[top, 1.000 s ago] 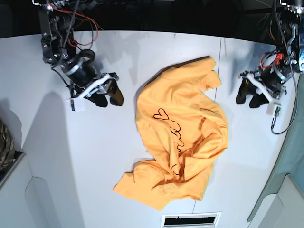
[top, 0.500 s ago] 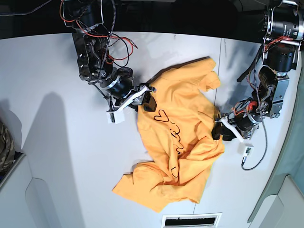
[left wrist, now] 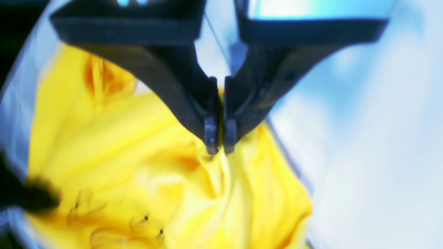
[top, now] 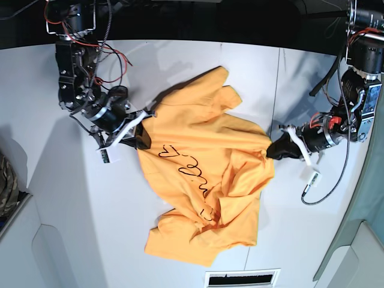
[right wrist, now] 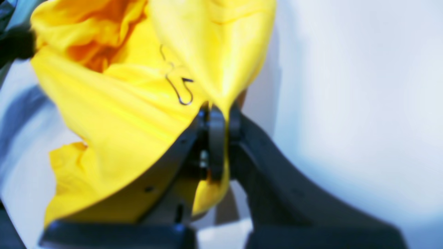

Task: Layout the t-shirt on the table in an organized manner, then fold the t-shirt properly
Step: 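Pull the shirt apart with both grippers, then open the left gripper, then reach the left gripper into the shirt's middle and grasp a fold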

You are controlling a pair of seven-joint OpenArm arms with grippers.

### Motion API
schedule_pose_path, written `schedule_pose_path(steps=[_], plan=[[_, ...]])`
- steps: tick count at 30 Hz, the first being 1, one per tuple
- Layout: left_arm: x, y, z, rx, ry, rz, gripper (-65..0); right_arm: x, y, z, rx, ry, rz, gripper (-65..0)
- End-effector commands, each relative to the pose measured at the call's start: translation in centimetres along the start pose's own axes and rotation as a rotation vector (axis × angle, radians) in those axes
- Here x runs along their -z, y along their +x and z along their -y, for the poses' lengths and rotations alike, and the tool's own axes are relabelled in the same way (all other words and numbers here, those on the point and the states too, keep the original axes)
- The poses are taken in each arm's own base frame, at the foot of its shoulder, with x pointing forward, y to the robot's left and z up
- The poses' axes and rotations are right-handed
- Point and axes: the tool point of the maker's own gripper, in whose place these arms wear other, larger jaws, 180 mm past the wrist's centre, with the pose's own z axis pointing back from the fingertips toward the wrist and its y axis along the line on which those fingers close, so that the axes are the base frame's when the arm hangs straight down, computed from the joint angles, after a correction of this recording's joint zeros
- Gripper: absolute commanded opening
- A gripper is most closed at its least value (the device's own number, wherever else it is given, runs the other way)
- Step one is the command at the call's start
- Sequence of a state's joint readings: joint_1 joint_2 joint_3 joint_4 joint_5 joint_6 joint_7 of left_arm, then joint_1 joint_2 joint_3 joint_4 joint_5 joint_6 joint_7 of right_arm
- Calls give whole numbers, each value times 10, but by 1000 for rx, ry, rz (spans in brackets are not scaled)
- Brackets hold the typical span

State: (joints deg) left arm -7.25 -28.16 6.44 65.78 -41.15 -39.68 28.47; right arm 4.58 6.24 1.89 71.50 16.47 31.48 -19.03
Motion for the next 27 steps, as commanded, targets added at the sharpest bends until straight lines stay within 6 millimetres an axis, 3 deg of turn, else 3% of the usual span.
schedule_pose_path(steps=[1, 8, 11, 13, 16, 18, 19, 23, 27], plan=[[-11, 10, 1, 45, -1, 28, -650, -8, 16, 5, -32, -9, 41, -650], [-37, -21, 91, 111, -165, 40, -650, -64, 11, 65, -80, -147, 17, -650], [-46, -36, 114, 115, -204, 25, -650, -88, 12, 97, -29, -223, 45, -650], [-49, -42, 120, 110, -212, 15, -629, -100, 16, 112, 12, -255, 65, -650], [-49, -41, 120, 110, -213, 19, -397, -111, 19, 123, 71, -269, 87, -650], [-48, -34, 119, 115, -211, 41, -285, -112, 19, 123, 88, -266, 87, -650], [-48, -30, 118, 122, -209, 48, -268, -111, 18, 123, 91, -264, 81, -635], [-41, -5, 117, 150, -208, 102, -268, -108, 13, 118, 110, -254, 71, -398], [-26, 26, 127, 161, -213, 179, -268, -102, 8, 111, 134, -239, 65, -367]])
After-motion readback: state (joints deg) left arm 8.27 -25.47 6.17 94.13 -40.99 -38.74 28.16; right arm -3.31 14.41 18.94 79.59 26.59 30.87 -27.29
